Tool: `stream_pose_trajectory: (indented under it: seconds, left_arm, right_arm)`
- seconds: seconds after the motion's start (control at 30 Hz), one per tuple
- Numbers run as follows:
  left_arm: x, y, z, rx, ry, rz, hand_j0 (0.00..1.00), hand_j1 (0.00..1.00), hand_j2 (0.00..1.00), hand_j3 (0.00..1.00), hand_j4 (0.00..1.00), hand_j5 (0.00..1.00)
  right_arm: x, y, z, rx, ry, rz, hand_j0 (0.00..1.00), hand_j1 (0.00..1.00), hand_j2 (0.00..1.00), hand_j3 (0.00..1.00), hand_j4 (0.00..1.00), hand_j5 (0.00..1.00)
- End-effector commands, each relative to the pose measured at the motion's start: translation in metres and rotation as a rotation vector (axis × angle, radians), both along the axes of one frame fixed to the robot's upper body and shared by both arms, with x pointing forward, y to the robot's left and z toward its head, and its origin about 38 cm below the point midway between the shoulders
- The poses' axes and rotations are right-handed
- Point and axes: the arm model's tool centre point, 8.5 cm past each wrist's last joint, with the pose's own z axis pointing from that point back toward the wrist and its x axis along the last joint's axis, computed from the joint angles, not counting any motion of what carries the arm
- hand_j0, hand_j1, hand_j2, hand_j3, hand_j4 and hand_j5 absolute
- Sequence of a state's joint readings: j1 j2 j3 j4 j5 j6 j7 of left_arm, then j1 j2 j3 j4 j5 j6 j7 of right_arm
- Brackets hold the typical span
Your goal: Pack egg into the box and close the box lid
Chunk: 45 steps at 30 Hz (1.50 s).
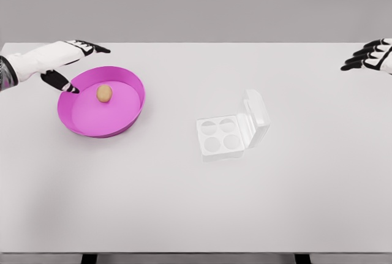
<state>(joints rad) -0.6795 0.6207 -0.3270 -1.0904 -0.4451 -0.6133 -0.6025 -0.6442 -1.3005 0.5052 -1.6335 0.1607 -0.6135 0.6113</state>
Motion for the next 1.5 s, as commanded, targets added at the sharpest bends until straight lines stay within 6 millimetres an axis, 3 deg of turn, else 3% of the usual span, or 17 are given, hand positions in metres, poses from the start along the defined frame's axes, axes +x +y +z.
stream_pose_trajectory:
  seconds: [0.0, 0.1, 0.3, 0.4, 0.53, 0.97, 1.3, 1.4, 1.47]
  left_arm:
    - [0.001, -0.005, -0.015, 0.001, 0.048, -0.005, 1.0, 1.0, 1.0, 1.0, 1.0, 1.0]
    - [0.008, -0.017, -0.015, 0.023, 0.061, -0.031, 1.0, 1.0, 1.0, 1.0, 1.0, 1.0]
    - [0.006, -0.027, -0.026, 0.055, 0.091, -0.063, 1.0, 1.0, 1.0, 1.0, 1.0, 1.0]
    - [0.006, -0.028, -0.028, 0.058, 0.096, -0.067, 1.0, 1.0, 1.0, 1.0, 1.0, 1.0]
    - [0.005, -0.03, -0.032, 0.068, 0.106, -0.074, 0.86, 0.86, 0.86, 0.86, 0.86, 0.86]
    - [0.002, -0.03, -0.05, 0.114, 0.154, -0.081, 0.85, 0.85, 0.85, 0.85, 0.85, 0.85]
    - [0.009, -0.029, -0.042, 0.197, 0.128, -0.076, 0.83, 0.83, 0.83, 0.83, 0.83, 0.83]
    - [0.009, -0.028, -0.042, 0.21, 0.126, -0.075, 0.83, 0.83, 0.83, 0.83, 0.83, 0.83]
    - [0.01, -0.028, -0.041, 0.229, 0.122, -0.073, 0.82, 0.82, 0.82, 0.82, 0.82, 0.82]
  right_arm:
    - [-0.016, 0.008, 0.019, -0.027, -0.016, 0.039, 1.0, 1.0, 1.0, 1.0, 1.0, 1.0]
    - [-0.022, 0.004, 0.031, -0.044, -0.027, 0.029, 1.0, 1.0, 1.0, 1.0, 1.0, 1.0]
    - [-0.023, 0.004, 0.032, -0.052, -0.028, 0.03, 1.0, 1.0, 1.0, 1.0, 1.0, 1.0]
    - [-0.024, 0.005, 0.032, -0.053, -0.028, 0.035, 1.0, 1.0, 1.0, 1.0, 1.0, 1.0]
    - [-0.024, 0.005, 0.035, -0.054, -0.036, 0.035, 1.0, 1.0, 1.0, 1.0, 1.0, 1.0]
    - [-0.024, 0.005, 0.034, -0.051, -0.034, 0.035, 1.0, 1.0, 1.0, 1.0, 1.0, 1.0]
    - [-0.022, 0.002, 0.026, -0.04, -0.016, 0.023, 1.0, 1.0, 1.0, 1.0, 1.0, 1.0]
    - [-0.02, 0.001, 0.059, 0.035, -0.105, 0.02, 1.0, 1.0, 1.0, 1.0, 1.0, 1.0]
    - [-0.018, 0.01, 0.055, 0.093, -0.095, 0.049, 1.0, 1.0, 1.0, 1.0, 1.0, 1.0]
